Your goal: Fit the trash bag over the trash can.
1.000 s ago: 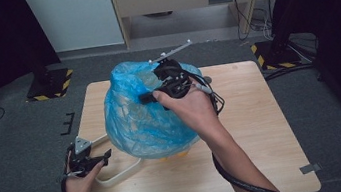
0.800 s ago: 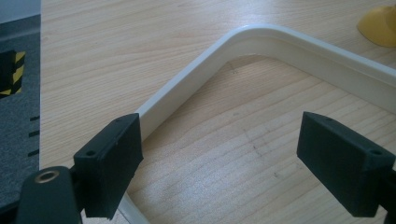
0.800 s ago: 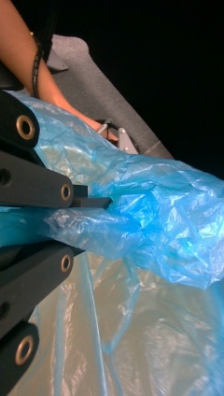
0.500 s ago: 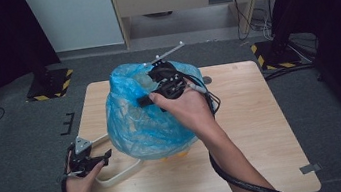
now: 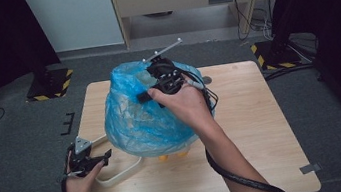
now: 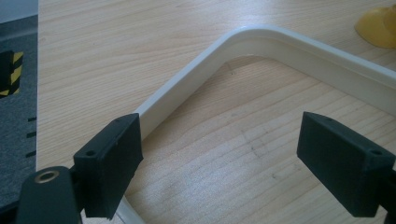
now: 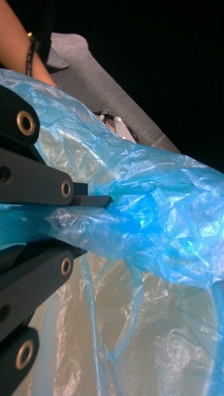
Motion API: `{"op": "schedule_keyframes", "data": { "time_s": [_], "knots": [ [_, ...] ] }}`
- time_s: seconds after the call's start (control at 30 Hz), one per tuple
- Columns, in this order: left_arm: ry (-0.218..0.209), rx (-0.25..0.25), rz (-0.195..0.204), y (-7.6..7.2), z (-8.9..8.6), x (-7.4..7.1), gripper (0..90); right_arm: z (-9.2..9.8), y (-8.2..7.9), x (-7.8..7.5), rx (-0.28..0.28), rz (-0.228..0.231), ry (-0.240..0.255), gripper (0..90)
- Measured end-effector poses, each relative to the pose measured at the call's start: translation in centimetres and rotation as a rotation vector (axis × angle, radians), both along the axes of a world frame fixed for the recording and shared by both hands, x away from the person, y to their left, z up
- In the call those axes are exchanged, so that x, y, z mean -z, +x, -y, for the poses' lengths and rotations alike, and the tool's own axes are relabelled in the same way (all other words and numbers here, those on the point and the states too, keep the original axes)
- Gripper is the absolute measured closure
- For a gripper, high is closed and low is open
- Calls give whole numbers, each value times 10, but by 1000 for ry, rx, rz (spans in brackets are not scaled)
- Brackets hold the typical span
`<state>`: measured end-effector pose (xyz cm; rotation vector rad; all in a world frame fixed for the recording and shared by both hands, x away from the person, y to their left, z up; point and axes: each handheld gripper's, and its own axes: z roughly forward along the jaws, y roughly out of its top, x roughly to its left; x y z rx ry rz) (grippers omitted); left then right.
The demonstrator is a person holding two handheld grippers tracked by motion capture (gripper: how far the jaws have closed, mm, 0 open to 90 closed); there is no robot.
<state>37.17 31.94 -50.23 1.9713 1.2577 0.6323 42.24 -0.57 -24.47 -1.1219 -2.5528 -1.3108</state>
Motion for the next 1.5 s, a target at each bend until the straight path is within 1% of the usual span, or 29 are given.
{"op": "schedule_keyframes", "data": {
  "time_s": [0.1, 0.27, 0.33, 0.47, 0.77, 1.0, 1.07, 1.17, 1.33, 1.5],
  "knots": [
    [1, 0, 3, 0, 0, 0, 135, 0, 1, 0, 5, -2, 2, 873],
    [2, 0, 2, 0, 0, 0, 134, -1, -1, 2, 0, -1, 2, 866],
    [4, 2, 2, -1, 0, -1, 135, 0, -1, 3, 2, -8, 5, 854],
    [3, 2, 2, 0, 1, -1, 134, 0, -1, 3, 4, -13, 12, 811],
    [3, 3, 2, 0, 1, -1, 134, 0, -1, 0, 2, -12, 23, 718],
    [3, 3, 2, 0, 1, -1, 134, 1, -2, -3, 8, -4, 25, 618],
    [3, 4, 3, 0, 1, -1, 134, 2, -2, -5, 19, 1, 28, 575],
    [1, 3, 4, 0, 1, -1, 134, 3, -1, -8, 32, 4, 31, 535],
    [1, 2, 4, -1, 1, -1, 134, 6, 0, -14, 47, 9, 44, 486],
    [0, 4, 5, -1, 2, -1, 135, 10, 2, -20, 59, 9, 69, 481]
  ]
}}
